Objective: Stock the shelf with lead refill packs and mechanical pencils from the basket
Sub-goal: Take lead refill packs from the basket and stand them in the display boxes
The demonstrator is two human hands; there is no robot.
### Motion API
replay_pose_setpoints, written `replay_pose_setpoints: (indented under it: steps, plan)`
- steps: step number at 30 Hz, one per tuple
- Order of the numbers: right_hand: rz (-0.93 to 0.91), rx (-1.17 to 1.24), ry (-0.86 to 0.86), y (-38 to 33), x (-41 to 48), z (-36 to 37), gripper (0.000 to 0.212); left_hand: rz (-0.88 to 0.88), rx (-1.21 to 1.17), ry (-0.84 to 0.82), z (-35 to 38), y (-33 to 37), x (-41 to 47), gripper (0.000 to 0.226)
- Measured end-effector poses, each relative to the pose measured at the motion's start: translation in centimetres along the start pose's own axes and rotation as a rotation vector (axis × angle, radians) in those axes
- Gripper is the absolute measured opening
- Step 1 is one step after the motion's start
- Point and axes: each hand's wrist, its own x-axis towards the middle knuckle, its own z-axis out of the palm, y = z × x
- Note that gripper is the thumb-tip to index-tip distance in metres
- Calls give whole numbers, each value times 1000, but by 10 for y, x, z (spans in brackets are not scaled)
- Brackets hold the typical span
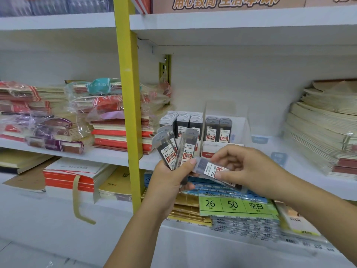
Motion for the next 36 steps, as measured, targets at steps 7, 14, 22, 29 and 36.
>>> replay_pose_setpoints:
  steps: [7, 14, 22, 29, 36]
  plan:
    - [-68, 206, 175, -3, 17, -30, 65, -67, -37, -5, 8, -5, 5, 19]
    - [-224, -162, 547, 3, 61, -72, 41, -110, -90, -42, 18, -7, 12, 12]
    - [-186, -370, 412, 26, 80, -61, 36, -114, -54, -59, 22, -11, 13, 17]
    - [-169, -400, 400, 27, 91, -66, 39, -116, -62, -55, 21, -12, 13, 21]
    - [-232, -406, 421, 27, 91, -65, 38, -114, -70, -49, 21, -11, 13, 20]
